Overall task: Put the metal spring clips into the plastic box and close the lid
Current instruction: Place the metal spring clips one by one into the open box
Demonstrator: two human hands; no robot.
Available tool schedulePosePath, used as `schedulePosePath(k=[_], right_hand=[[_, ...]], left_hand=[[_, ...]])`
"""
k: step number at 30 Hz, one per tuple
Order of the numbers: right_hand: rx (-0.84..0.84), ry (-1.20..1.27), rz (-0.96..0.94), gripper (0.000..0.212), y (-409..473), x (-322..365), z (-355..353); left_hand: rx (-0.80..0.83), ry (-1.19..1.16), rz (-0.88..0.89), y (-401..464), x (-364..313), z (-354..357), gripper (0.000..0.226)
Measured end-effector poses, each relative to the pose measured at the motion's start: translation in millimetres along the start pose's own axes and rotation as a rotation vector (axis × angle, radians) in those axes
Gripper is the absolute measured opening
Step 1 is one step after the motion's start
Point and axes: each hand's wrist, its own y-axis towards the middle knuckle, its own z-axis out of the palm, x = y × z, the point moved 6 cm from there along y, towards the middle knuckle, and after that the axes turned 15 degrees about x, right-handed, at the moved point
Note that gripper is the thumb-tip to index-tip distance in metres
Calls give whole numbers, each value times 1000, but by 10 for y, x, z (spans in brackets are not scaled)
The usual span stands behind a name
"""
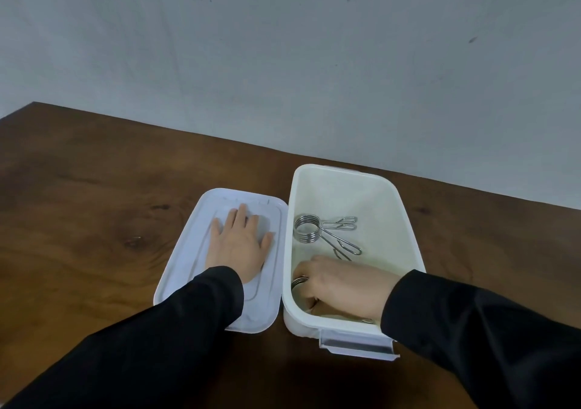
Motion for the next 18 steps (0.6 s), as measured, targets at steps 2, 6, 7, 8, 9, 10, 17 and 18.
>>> schedulePosePath(k=[2, 6, 7, 8, 9, 10, 17, 18], right_hand=[[26, -11, 25, 25, 37, -4, 8], [-74, -101, -4, 19, 14, -6, -16], [-105, -136, -11, 17, 6, -2, -14], [-110, -151, -7, 17, 6, -6, -5], [-108, -152, -6, 19, 6, -7, 0], [-108, -148, -7, 20, 6, -1, 1], [-89, -125, 20, 31, 22, -15, 27], [-85, -119, 22, 32, 28, -20, 28]], left_hand=[[-3, 3, 0, 0, 2, 4, 64], [-8, 10, -1, -4, 4, 7, 65], [-9, 9, -1, -4, 5, 5, 65], [-10, 9, -1, -2, 6, 3, 65], [-10, 10, -2, -2, 7, 3, 65], [-10, 12, -3, -2, 6, 1, 65], [1, 16, -1, -11, -6, -17, 65], [1, 14, 1, -11, -6, -18, 65]])
